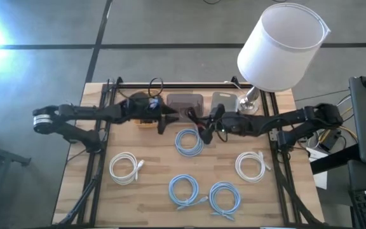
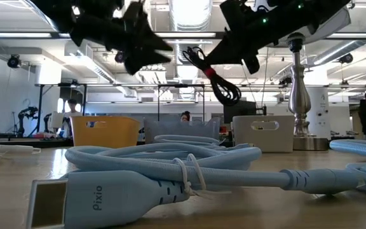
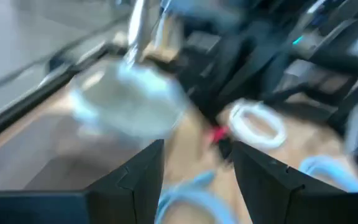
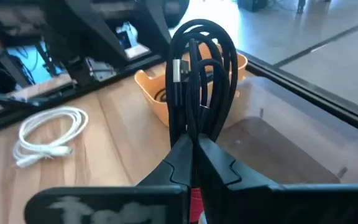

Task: Pick & Place USB Port
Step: Put the black charger cable into the orange bin

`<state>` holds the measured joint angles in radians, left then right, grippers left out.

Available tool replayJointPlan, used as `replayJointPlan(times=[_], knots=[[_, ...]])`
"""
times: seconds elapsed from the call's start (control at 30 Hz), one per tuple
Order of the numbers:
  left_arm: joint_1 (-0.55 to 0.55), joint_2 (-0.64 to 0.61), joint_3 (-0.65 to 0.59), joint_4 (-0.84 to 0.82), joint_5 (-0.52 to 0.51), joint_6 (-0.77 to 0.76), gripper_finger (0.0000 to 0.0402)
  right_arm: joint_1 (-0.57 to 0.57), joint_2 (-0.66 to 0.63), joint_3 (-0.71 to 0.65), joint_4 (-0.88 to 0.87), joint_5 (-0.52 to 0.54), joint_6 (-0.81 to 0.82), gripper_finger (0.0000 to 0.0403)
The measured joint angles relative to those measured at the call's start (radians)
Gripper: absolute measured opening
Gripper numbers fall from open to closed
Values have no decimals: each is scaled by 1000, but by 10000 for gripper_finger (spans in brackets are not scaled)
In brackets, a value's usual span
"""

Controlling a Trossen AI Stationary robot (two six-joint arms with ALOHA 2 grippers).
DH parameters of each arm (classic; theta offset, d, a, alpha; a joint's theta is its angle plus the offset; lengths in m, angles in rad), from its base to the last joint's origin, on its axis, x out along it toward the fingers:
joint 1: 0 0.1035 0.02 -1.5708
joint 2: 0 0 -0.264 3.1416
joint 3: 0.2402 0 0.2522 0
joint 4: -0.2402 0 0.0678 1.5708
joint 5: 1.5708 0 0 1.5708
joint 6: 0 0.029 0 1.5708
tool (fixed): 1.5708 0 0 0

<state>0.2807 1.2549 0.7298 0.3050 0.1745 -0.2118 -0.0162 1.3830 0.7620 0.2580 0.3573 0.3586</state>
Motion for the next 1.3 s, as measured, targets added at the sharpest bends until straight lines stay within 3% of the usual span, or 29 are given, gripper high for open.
replayJointPlan(times=[0.1,0.47,0.8,1.07,1.17,1.3], knots=[[-29,21,-9,110,-2,-28,187,0,22,0,9,0,-14,8],[-38,143,-14,163,-51,-113,181,0,39,1,43,0,0,8],[-43,247,-12,384,35,-111,179,0,40,1,57,0,-23,8],[-47,275,-12,462,25,-109,177,0,40,1,61,1,-36,8],[-47,274,-11,481,24,-96,164,1,40,1,61,1,-38,8],[-47,274,-10,486,8,-95,116,1,40,1,62,0,-68,8]])
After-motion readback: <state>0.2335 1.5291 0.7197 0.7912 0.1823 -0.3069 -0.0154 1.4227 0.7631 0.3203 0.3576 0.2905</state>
